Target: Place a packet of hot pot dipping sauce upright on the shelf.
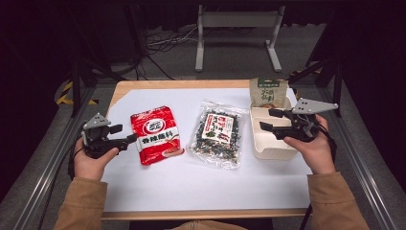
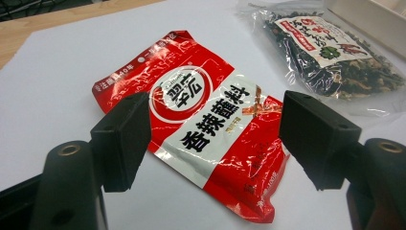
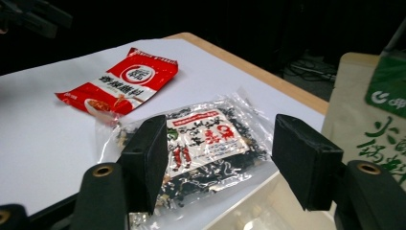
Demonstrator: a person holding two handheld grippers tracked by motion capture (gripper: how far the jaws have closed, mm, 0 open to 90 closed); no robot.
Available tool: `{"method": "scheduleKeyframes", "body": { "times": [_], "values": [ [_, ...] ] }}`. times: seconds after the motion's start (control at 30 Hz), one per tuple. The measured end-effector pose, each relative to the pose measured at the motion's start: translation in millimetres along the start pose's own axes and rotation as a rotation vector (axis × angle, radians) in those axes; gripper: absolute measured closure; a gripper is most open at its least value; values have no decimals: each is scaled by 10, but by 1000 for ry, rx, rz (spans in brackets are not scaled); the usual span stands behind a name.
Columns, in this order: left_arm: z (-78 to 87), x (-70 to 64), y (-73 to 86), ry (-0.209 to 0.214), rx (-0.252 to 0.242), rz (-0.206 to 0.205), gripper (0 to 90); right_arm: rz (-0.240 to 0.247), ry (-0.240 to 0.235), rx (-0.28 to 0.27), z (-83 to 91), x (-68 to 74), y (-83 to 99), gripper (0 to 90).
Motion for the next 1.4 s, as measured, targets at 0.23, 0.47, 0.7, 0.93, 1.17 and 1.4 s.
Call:
{"method": "scheduleKeyframes", "body": {
  "times": [0.23, 0.47, 0.7, 0.93, 1.17, 1.4],
  "values": [
    [-48, 78, -47, -2, -9, 22, 270, -7, -14, 5, 9, 51, 5, 377],
    [-128, 195, -123, -20, 14, 18, 284, -2, -35, 10, -11, 144, -7, 383],
    [-247, 323, -188, -35, 22, 36, 273, 11, -58, 18, -54, 229, 17, 384],
    [-360, 446, -247, -49, 23, 48, 264, 22, -62, 43, -77, 308, 60, 385],
    [-472, 563, -255, -46, 24, 58, 285, 24, -61, 47, -39, 354, 98, 386],
    [-661, 691, -213, -52, 36, 101, 273, 29, -55, 56, -2, 405, 142, 383]
  ]
}}
Point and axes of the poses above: each handheld gripper's, and its own axes: z roughly backward along the jaws, y roughly out of its underside, x roughly to its left, the point moved 1 cm from there along -z, roughly forward along the jaws, and after that the axes turned 1 degree about -y, right-handed, at the moved point
